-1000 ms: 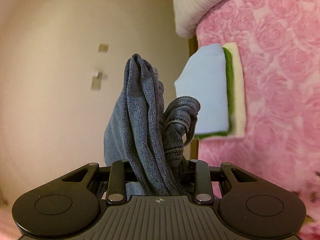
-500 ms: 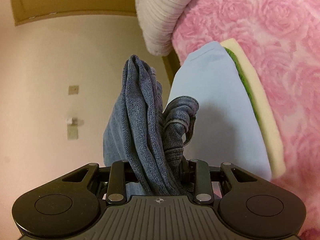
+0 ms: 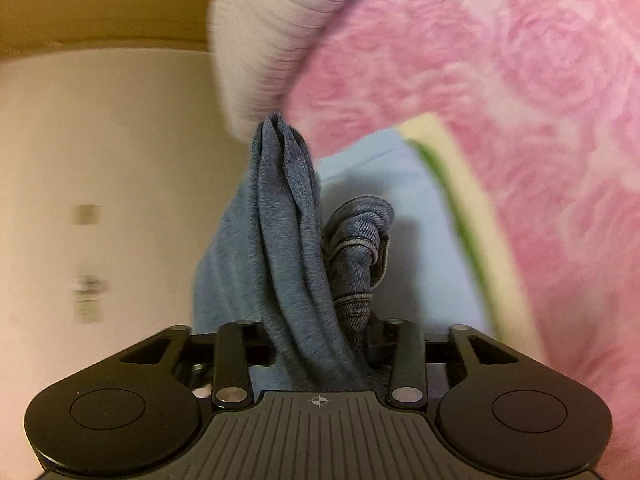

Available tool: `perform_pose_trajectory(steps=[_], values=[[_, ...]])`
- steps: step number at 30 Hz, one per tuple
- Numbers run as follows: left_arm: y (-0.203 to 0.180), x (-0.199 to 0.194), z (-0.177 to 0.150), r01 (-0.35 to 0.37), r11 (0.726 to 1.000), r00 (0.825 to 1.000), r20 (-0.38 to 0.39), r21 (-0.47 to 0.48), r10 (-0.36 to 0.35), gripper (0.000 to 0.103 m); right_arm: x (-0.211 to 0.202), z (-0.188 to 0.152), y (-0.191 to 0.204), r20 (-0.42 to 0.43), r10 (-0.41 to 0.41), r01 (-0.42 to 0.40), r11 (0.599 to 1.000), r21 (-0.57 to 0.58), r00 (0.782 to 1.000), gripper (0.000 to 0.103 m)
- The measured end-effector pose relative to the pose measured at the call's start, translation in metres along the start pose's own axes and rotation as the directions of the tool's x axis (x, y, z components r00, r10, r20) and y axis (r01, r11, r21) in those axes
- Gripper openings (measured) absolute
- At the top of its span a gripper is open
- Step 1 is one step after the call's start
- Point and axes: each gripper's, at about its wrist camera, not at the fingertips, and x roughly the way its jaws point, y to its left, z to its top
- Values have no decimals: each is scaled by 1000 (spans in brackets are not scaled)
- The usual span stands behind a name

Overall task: Fold clothes
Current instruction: 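Lower the jeans onto the towel stack and open both tools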

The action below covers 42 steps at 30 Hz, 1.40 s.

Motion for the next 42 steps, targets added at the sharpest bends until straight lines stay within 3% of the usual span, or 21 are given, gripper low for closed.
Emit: perform_pose_trajectory(steps=[3, 6, 8, 10, 11, 12, 13, 14, 16, 17, 21, 27, 31, 35, 38, 41, 42], values=[[2, -7, -4, 5, 1000, 999, 34, 4, -6, 35, 4, 4, 2, 15, -46, 47, 996, -73, 999, 53], [-3, -33, -8, -81, 996, 990, 117, 49, 75, 33, -14, -2, 16, 88, -83, 98, 979, -177, 993, 55], [-9, -60, -15, -149, 986, 971, 199, 74, 131, 31, -34, -14, 29, 184, -117, 169, 937, -304, 976, 55], [-21, -87, -28, -176, 974, 960, 245, 140, 138, 23, -51, -32, 48, 283, -170, 290, 834, -469, 944, 55], [-28, -93, -37, -174, 969, 960, 248, 176, 128, 20, -56, -45, 57, 328, -186, 350, 749, -563, 926, 53], [-35, -99, -46, -172, 962, 961, 249, 213, 117, 19, -60, -63, 65, 365, -182, 391, 645, -657, 913, 41], [-42, -104, -56, -169, 954, 963, 249, 249, 105, 16, -63, -79, 68, 372, -164, 397, 556, -730, 914, 33], [-44, -101, -63, -171, 948, 965, 240, 267, 106, 15, -62, -90, 67, 349, -157, 377, 523, -764, 924, 31], [-47, -93, -78, -174, 938, 970, 219, 300, 110, 14, -55, -107, 59, 285, -165, 329, 513, -793, 944, 23], [-41, -82, -83, -206, 934, 966, 211, 292, 147, 14, -49, -113, 53, 265, -180, 321, 512, -797, 947, 21], [-13, -45, -96, -296, 916, 949, 194, 270, 249, 13, -15, -120, 26, 255, -243, 348, 518, -782, 936, 20], [-10, -74, -95, -309, 921, 936, 244, 236, 252, 8, -27, -114, 37, 235, -253, 343, 589, -732, 938, 20], [-15, -99, -109, -266, 925, 946, 259, 271, 196, 8, -44, -137, 41, 200, -232, 298, 546, -783, 952, 20], [0, -78, -126, -303, 915, 943, 221, 267, 248, 8, -26, -148, 30, 184, -293, 318, 516, -795, 938, 20], [13, -56, -128, -336, 914, 933, 214, 225, 290, 5, -6, -153, 22, 190, -334, 337, 465, -819, 923, 20], [0, -68, -130, -354, 905, 924, 238, 235, 299, 5, -6, -160, 31, 205, -357, 352, 415, -839, 911, 20], [-7, -76, -131, -357, 902, 923, 243, 243, 299, 5, -13, -159, 34, 214, -346, 354, 418, -836, 913, 20]])
